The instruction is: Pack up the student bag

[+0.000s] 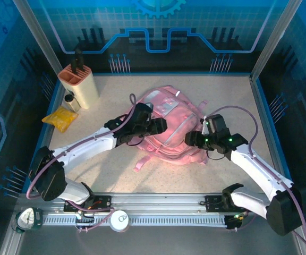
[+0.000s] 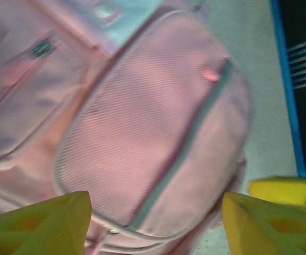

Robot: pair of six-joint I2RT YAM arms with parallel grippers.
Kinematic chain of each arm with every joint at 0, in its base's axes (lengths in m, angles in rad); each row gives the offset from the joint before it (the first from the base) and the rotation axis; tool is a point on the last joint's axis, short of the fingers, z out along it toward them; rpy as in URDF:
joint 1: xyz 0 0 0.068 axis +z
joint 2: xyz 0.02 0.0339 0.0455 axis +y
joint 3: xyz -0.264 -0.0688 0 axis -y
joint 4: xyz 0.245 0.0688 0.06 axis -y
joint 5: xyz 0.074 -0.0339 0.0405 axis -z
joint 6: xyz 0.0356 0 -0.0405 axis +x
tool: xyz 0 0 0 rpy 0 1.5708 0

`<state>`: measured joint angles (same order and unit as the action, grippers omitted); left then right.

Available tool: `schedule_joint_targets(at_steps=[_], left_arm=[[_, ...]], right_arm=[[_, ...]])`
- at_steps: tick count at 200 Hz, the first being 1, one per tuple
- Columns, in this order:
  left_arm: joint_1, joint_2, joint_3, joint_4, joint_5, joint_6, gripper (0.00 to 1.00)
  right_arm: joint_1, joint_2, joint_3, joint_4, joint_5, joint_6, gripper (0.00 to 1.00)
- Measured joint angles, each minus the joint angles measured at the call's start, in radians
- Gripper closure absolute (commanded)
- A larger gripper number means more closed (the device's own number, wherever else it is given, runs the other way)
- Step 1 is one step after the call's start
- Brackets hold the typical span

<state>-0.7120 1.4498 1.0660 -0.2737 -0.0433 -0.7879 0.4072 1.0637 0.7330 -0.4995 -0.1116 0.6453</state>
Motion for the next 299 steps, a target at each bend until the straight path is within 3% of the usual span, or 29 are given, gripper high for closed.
schedule_joint_targets(at_steps=[34,71,152,178,203,231,255,299], left_arm=[[0.041,0.010,-0.127,0.058,0.046,-0.142,0.34],[0.048,0.062,-0.135,0.159,0.067,-0.262,0.44],[0.040,0.113,-0.145,0.148,0.021,-0.356,0.43],[0.016,0.137,-0.144,0.148,0.006,-0.384,0.52],[-0.002,0.162,-0.128,0.148,0.006,-0.397,0.71],[-0.011,0.169,-0.111,0.147,0.006,-0.407,0.85],[-0.016,0.169,-0.109,0.149,0.007,-0.418,0.93],[-0.034,0.173,-0.096,0.158,0.006,-0.419,0.97]], right_arm=[[0.086,0.000,-0.001,-0.020,0.030,0.008,0.35],[0.162,0.008,-0.033,-0.003,0.050,0.035,0.35],[0.233,0.060,-0.045,0.050,0.071,0.069,0.37],[0.277,0.088,-0.042,0.058,0.086,0.074,0.40],[0.313,0.104,-0.030,0.062,0.110,0.097,0.48],[0.369,0.127,-0.018,0.074,0.139,0.134,0.52],[0.409,0.166,0.002,0.088,0.177,0.175,0.56],[0.473,0.262,0.050,0.150,0.237,0.246,0.61]])
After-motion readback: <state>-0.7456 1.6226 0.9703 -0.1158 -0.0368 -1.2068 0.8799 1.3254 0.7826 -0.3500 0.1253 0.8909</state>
